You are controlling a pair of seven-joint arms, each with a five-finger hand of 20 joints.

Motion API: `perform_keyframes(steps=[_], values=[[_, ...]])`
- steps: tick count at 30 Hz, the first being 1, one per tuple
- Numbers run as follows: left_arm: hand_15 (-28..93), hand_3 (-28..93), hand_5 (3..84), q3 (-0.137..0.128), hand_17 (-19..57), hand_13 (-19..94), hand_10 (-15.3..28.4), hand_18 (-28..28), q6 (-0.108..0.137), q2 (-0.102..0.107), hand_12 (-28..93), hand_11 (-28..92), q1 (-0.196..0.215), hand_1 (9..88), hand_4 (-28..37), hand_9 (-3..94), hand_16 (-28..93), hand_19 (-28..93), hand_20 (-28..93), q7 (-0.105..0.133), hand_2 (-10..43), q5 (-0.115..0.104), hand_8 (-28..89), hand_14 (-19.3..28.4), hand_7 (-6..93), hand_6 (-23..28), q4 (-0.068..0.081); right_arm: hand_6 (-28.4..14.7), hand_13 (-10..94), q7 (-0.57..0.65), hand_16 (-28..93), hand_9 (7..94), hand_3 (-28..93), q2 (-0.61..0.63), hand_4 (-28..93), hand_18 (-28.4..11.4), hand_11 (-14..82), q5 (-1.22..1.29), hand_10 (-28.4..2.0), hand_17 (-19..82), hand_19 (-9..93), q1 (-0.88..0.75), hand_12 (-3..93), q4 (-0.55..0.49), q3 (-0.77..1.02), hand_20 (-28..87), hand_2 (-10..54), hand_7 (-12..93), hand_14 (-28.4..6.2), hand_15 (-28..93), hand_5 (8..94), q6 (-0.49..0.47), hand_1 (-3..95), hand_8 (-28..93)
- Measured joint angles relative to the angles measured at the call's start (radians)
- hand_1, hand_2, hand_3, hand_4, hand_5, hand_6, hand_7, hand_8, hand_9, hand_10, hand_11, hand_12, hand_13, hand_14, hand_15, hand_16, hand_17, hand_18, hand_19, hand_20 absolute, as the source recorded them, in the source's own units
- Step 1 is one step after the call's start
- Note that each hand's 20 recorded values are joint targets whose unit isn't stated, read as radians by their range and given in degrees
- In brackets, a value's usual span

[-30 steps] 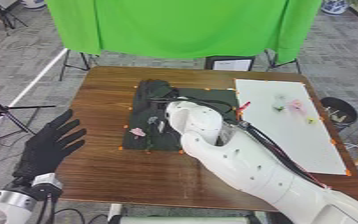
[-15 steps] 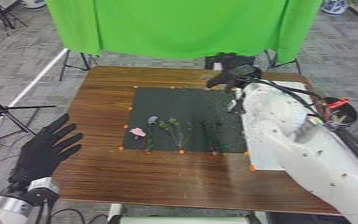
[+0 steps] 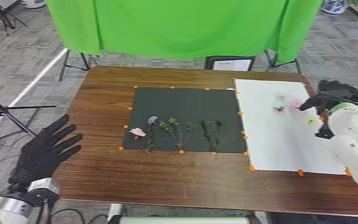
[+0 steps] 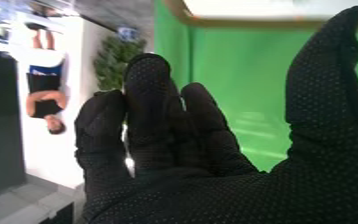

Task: Arrange flowers

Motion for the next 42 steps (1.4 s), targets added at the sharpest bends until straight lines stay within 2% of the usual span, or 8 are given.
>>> perform_keyframes(steps=[7,12,19,25,29,31,34,42], values=[[23,68,23.7,0.001,-11.7,18,10.8,23.6,0.0,-0.001,20,13,0.0,22.2,-28.3,21.8,2,37,9,0.0,-4.3,0.0,-10,15.9,17.4,2.6,0.0,-8.2,54,-0.002,24,43.9,86,-0.003,-28,-22.1,20.7,0.003,-13.6,25,83,-0.025,21.1,0.05,-0.019,55,-9.5,27,-9.6,78,36.1,0.004,23.0,-11],[23,68,23.7,0.001,-11.7,18,10.9,23.6,0.0,-0.004,20,13,0.0,22.1,-28.3,21.8,2,37,9,0.0,-4.2,0.0,-10,15.9,17.3,2.6,0.0,-5.1,60,-0.004,25,51.1,86,-0.006,-28,-21.1,23.6,0.001,-11.0,28,86,-0.021,20.3,0.075,-0.04,55,-9.5,32,-7.6,78,41.6,0.013,26.9,-14],[23,68,23.7,0.0,-11.6,18,10.7,23.5,0.0,-0.006,20,13,0.002,22.1,-28.3,21.8,2,37,9,0.0,-4.3,0.001,-10,15.9,17.1,2.6,0.0,-3.5,63,-0.034,27,54.6,86,0.0,-28,-20.6,24.0,-0.054,-10.3,30,87,0.001,19.6,0.159,-0.127,54,-9.5,34,-6.6,77,44.1,0.205,29.6,-16],[23,68,23.6,0.0,-11.7,18,10.7,23.6,0.0,-0.006,20,13,0.002,22.2,-28.3,21.8,2,37,9,0.0,-4.3,0.001,-10,15.9,17.3,2.6,-0.001,-1.5,65,-0.047,27,59.9,86,-0.001,-28,-20.0,24.7,-0.054,-8.3,31,87,0.022,19.1,0.169,-0.147,53,-9.5,35,-6.3,76,48.7,0.168,31.6,-16],[23,68,23.7,0.001,-11.7,18,10.8,23.6,0.0,-0.007,20,13,0.002,22.2,-28.3,21.9,2,37,9,0.0,-4.2,0.001,-10,15.8,17.2,2.6,-0.001,1.0,68,-0.048,28,68.6,85,-0.004,-28,-20.0,24.5,-0.054,-7.3,33,88,0.043,19.4,0.179,-0.166,53,-9.5,35,-5.5,75,55.5,0.155,35.8,-17],[23,68,23.7,0.001,-11.6,18,10.8,23.5,0.0,-0.007,20,13,0.002,22.2,-28.3,21.9,2,37,9,0.0,-4.2,0.001,-10,15.8,17.3,2.6,-0.001,1.7,70,-0.049,29,74.9,81,-0.005,-28,-19.8,18.5,-0.054,-5.7,34,89,0.05,27.4,0.184,-0.173,52,-9.5,38,-5.2,74,58.7,0.155,40.7,-6],[23,68,23.7,0.001,-11.6,18,10.8,23.5,0.0,-0.008,20,13,0.002,22.2,-28.3,21.9,2,37,9,-0.001,-4.2,0.001,-10,15.8,17.2,2.6,-0.001,2.8,72,-0.051,30,83.6,79,-0.005,-28,-19.8,10.8,-0.056,-4.3,35,89,0.059,36.7,0.193,-0.182,52,-9.5,42,-4.9,74,64.9,0.156,46.7,-3],[23,67,23.7,0.001,-11.7,18,10.8,23.6,0.0,-0.009,20,13,0.002,22.3,-28.3,21.8,2,37,9,-0.003,-4.0,0.001,-10,15.9,17.3,2.6,-0.001,3.5,75,-0.052,30,90.1,81,-0.011,-28,-19.9,10.9,-0.066,-3.2,38,92,0.071,42.7,0.212,-0.193,52,-9.5,43,-4.5,74,71.7,0.152,50.0,0]])
